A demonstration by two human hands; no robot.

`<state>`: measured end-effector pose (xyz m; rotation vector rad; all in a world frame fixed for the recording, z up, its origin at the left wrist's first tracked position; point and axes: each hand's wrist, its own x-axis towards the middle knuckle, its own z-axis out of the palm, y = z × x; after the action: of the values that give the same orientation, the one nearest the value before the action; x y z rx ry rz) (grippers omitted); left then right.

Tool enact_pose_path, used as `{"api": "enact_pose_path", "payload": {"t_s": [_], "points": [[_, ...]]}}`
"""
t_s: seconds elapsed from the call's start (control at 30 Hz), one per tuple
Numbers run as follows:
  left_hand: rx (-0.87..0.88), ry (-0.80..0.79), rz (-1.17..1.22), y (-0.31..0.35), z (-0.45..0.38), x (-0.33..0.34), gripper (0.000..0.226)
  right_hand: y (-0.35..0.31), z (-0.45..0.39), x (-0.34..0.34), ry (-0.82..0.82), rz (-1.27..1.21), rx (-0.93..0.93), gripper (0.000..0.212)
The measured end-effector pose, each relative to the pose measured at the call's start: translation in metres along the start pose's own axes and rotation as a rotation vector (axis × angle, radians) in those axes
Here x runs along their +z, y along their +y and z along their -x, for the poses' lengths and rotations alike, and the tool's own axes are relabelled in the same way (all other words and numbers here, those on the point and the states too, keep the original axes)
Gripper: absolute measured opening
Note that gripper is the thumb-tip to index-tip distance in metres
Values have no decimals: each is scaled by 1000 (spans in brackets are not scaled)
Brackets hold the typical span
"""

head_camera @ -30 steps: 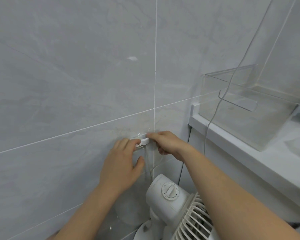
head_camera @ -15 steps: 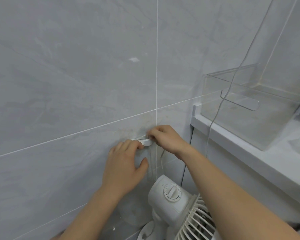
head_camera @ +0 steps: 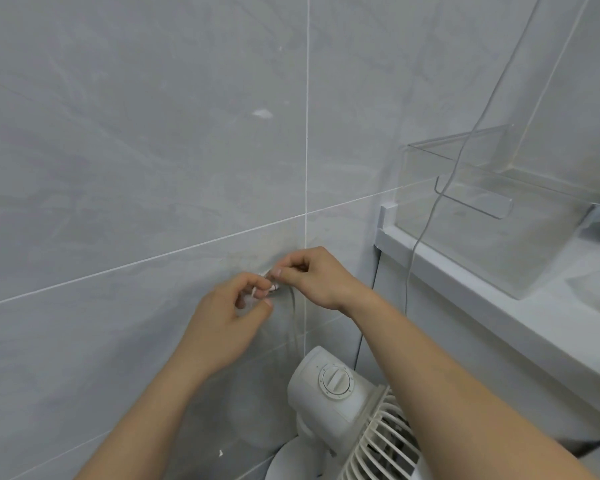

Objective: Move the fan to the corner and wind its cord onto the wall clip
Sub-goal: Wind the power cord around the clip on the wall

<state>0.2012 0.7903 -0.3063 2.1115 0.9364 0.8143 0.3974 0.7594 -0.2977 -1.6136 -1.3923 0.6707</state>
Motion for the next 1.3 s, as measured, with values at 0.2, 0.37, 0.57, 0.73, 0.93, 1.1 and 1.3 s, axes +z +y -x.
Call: {"api": "enact_pose_path", "payload": {"t_s": [0.2, 0.37, 0.57, 0.73, 0.93, 1.1, 1.3], "points": [[-67, -12, -208, -6, 7, -14, 23, 2, 4, -1, -37, 47, 6, 10], [-41, 157, -384, -6, 11, -14, 10, 2, 7, -3, -44, 29, -9, 13], [-36, 171, -638, -12, 22, -3, 24, 1, 10, -6, -65, 40, -22, 18], [-122, 82, -579, -22, 25, 15, 36, 1, 12, -6, -87, 32, -11, 16], [-169, -23, -414, -17, 22, 38, 46, 7, 14, -13, -61, -17, 62, 20], [-288, -124, -196, -16, 5, 42, 48, 20, 14, -21, -174, 188, 262, 21], [-334, -173, 58, -12, 1, 42, 48, 30, 10, -17, -324, 265, 346, 24]]}}
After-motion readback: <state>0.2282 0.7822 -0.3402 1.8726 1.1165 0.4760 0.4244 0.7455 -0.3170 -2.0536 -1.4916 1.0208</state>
